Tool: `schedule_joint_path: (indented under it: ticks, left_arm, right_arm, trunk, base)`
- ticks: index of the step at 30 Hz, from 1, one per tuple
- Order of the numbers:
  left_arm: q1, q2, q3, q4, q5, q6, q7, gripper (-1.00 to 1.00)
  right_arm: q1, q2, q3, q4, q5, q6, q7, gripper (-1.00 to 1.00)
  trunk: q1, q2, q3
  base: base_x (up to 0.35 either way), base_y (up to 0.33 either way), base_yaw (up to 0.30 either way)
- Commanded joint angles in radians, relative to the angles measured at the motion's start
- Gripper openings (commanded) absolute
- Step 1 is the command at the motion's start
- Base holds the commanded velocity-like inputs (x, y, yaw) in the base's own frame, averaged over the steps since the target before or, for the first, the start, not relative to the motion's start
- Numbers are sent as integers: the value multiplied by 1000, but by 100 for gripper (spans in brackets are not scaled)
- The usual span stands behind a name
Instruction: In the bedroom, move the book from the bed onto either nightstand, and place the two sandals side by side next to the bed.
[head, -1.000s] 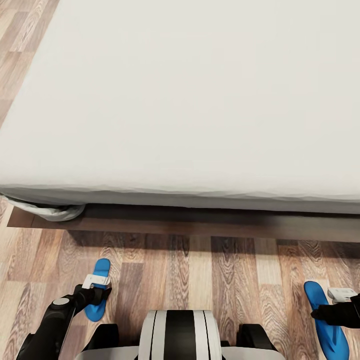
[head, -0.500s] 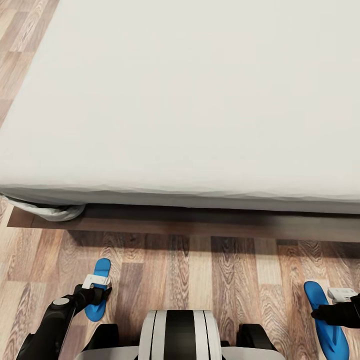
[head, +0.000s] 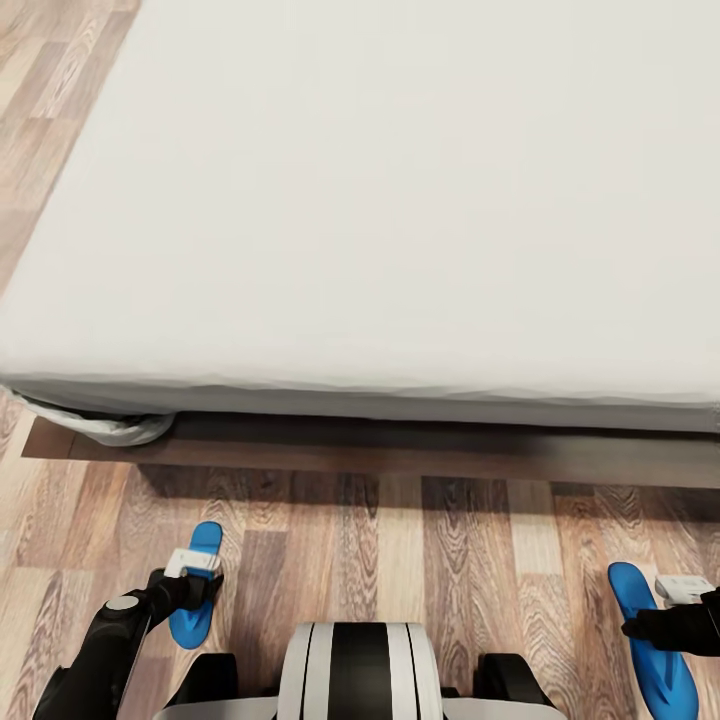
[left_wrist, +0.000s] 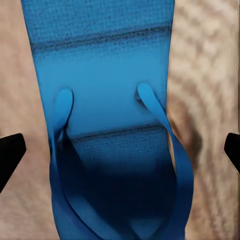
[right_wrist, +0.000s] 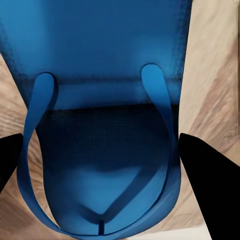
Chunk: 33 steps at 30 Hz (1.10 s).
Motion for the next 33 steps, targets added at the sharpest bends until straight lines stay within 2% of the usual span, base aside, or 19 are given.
schedule_joint_path:
  ticks: [1,9,17,20,21,23,27,33]
  left_arm:
    - [0,-1,3,-2,-7,3,-8,100]
    - [0,-1,3,-2,-7,3,-8,100]
    - [0,-1,4,-3,-4,-15,-11,100]
    - [0,-1,5,-3,17,-73,-13,100]
    - [1,0,5,-4,47,-110,-13,100]
    - [2,1,5,-4,94,-143,-14,100]
    - [4,2,4,-6,114,-155,-16,100]
    - [4,2,4,-6,117,-155,-15,100]
  right_arm:
    - [-1,1,-2,-1,11,1,10,-100]
    - [-1,1,-2,0,11,1,10,-100]
    - [0,0,-2,0,11,1,10,-100]
    - [-1,1,-2,0,11,1,10,-100]
    - [-1,1,-2,0,11,1,10,-100]
    - [-1,0,-2,0,11,1,10,-100]
    - [-1,0,-2,0,11,1,10,-100]
    - [0,0,-2,-1,11,1,9,-100]
  trunk:
    - [-1,0,3]
    - [-4,2,34]
    - [-4,2,34]
    - [-4,2,34]
    - [-4,2,34]
    - [-4,2,34]
    - [-4,2,34]
    - [-4,2,34]
  base:
    - [0,0,0]
    - [0,0,0]
    - [0,0,0]
    - [0,0,0]
    - [0,0,0]
    - [0,0,0]
    - [0,0,0]
    - [-8,0,0]
